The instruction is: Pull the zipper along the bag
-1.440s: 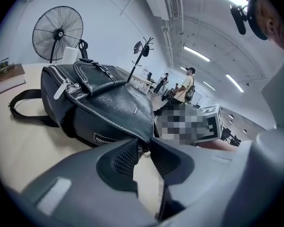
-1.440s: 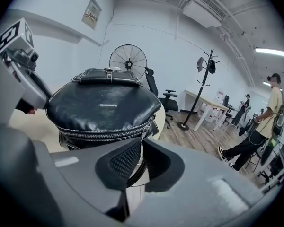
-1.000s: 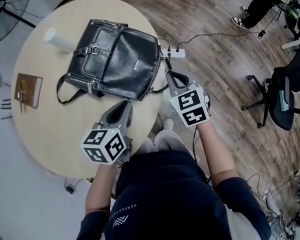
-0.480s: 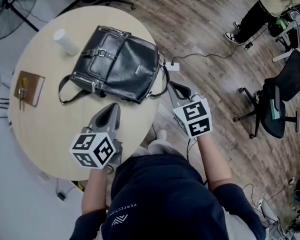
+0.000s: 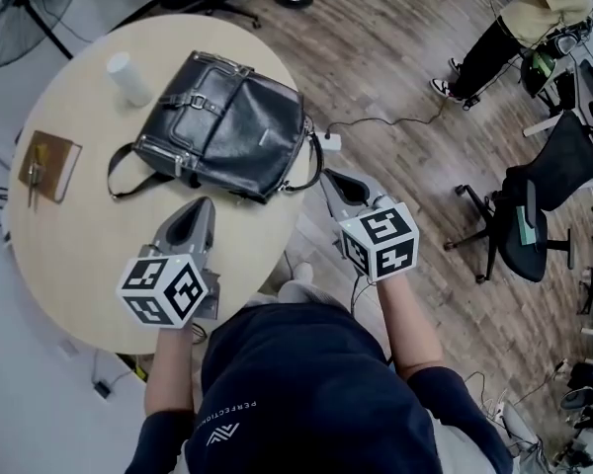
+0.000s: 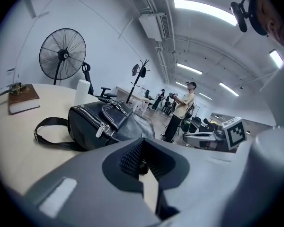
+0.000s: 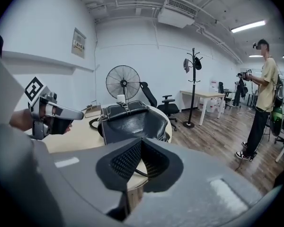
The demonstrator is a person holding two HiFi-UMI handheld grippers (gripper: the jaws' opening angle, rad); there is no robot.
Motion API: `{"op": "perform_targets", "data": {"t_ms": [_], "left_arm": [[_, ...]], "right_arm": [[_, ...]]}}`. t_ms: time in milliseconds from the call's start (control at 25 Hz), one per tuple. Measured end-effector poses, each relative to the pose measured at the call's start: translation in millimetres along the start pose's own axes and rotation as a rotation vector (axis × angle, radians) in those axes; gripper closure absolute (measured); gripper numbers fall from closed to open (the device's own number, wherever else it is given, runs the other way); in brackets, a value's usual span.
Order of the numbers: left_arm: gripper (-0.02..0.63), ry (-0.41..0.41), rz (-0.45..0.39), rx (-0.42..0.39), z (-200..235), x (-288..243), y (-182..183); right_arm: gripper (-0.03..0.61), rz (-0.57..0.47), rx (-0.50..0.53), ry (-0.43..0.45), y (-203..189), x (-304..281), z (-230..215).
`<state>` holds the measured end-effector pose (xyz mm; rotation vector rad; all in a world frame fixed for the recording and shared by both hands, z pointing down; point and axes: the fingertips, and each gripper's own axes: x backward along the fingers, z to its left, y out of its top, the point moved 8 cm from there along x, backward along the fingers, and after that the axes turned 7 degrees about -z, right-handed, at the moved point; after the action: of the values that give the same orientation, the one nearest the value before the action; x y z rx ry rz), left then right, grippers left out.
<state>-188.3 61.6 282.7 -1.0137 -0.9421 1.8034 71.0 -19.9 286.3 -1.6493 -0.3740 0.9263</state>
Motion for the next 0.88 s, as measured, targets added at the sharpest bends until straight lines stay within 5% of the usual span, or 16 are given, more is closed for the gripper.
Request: {"op": "perform_targets", "data": {"t_ms": [880], "left_arm": [[0.601, 0.070, -0.025, 0.025, 16.6, 12.5, -4.3]], "right_arm": [[0.575, -0.036, -0.083, 0.043, -2.9, 5.0, 5.6]]}}
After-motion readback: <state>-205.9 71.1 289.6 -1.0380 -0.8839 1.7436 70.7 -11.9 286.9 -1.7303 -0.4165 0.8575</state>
